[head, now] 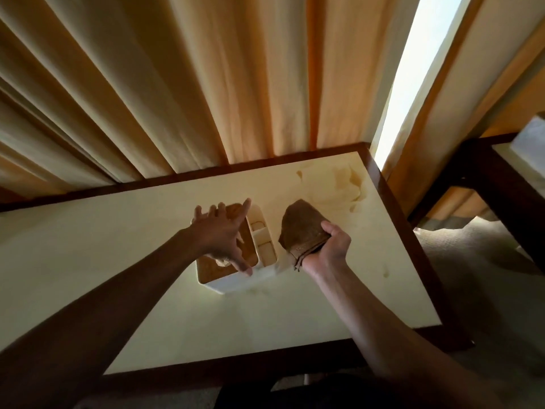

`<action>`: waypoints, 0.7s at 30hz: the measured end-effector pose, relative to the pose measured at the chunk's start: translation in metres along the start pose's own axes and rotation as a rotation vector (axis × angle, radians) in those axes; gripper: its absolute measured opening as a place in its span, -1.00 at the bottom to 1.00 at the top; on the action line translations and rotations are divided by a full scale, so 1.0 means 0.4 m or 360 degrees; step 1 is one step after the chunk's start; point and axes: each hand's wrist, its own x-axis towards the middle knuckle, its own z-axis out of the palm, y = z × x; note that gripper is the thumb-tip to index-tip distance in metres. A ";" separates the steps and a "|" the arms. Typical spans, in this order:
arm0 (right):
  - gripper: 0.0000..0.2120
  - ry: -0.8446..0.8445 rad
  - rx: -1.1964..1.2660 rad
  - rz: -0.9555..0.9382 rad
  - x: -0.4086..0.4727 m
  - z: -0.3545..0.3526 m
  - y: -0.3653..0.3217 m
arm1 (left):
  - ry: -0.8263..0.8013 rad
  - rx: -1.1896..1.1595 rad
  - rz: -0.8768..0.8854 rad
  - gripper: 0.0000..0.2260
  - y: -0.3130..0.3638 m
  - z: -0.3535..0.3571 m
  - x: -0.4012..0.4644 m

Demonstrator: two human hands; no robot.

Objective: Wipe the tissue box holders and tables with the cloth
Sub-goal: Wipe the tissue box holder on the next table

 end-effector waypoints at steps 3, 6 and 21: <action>-0.65 -0.0048 -0.0138 -0.0060 0.011 0.015 -0.007 | 0.0021 0.0069 0.0140 0.36 -0.010 0.003 0.001; -0.63 -0.0198 -0.0456 -0.0148 0.050 0.044 0.019 | 0.0043 0.0106 0.0207 0.36 -0.009 0.008 -0.001; -0.32 -0.0693 -0.1827 -0.0668 -0.001 -0.091 0.195 | 0.0236 0.0135 0.0303 0.40 -0.020 0.032 0.016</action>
